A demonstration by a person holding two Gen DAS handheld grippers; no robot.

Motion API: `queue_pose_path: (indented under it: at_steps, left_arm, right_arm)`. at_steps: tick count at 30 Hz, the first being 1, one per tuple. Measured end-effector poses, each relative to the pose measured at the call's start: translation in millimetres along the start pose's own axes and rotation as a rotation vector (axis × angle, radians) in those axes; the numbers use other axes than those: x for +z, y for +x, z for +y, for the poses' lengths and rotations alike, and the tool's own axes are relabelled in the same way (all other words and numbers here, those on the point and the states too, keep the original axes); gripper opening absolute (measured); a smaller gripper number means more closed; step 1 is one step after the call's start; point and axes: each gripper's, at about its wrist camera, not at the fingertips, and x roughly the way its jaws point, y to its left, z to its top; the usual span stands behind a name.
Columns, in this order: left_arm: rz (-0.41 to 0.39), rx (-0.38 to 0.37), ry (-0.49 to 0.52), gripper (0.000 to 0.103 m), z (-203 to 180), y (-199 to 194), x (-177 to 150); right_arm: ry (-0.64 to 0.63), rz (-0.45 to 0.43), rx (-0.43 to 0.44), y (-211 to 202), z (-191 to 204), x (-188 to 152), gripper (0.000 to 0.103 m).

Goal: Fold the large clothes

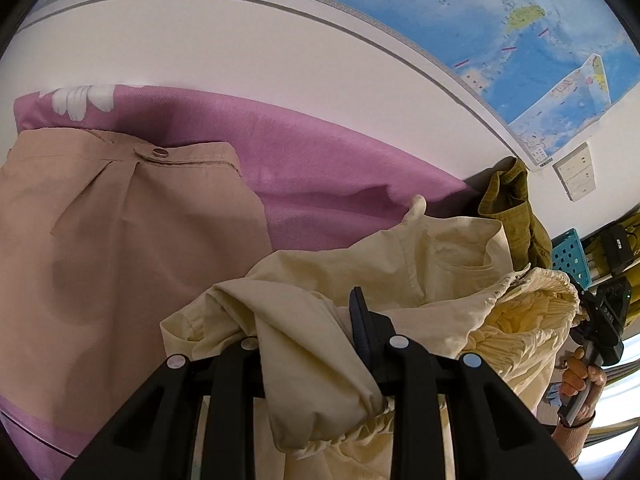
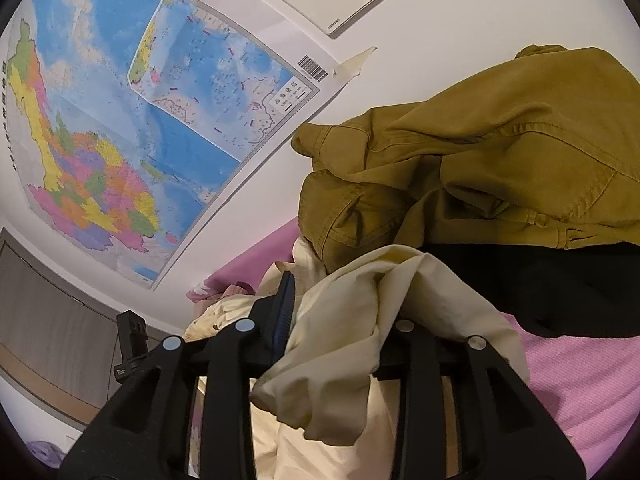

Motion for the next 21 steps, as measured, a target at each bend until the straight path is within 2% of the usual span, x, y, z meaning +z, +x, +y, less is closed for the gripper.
queue_pose_path:
  at_steps: [2, 6, 9, 12, 15, 17, 19, 20, 21]
  left_arm:
    - [0.005, 0.003, -0.002, 0.026, 0, 3, 1]
    - [0.032, -0.014, -0.024, 0.026, 7, 10, 5]
    - [0.058, -0.023, -0.071, 0.026, 15, 19, 7]
    - [0.064, -0.015, -0.082, 0.027, 16, 22, 7]
    - [0.070, -0.009, -0.091, 0.027, 14, 25, 8]
    - [0.072, -0.006, -0.098, 0.029, 13, 25, 9]
    - [0.072, -0.008, -0.103, 0.032, 12, 25, 9]
    - [0.068, -0.011, -0.102, 0.034, 11, 23, 9]
    - [0.065, -0.016, -0.104, 0.035, 10, 23, 9]
  right_arm:
    - [-0.001, -0.003, 0.001, -1, 2, 0, 0.035]
    - [-0.026, -0.022, 0.034, -9, 14, -2, 0.068]
    - [-0.075, -0.057, 0.042, -25, 27, -12, 0.081]
    - [-0.190, -0.093, 0.023, -38, 47, -30, 0.085]
    - [-0.412, -0.072, -0.061, -30, 80, -61, 0.086]
    - [-0.546, -0.037, -0.121, -11, 97, -81, 0.088]
    - [-0.692, 0.004, -0.223, 23, 112, -101, 0.088]
    - [-0.745, 0.007, -0.287, 39, 115, -107, 0.088]
    - [-0.764, 0.019, -0.313, 51, 114, -109, 0.085]
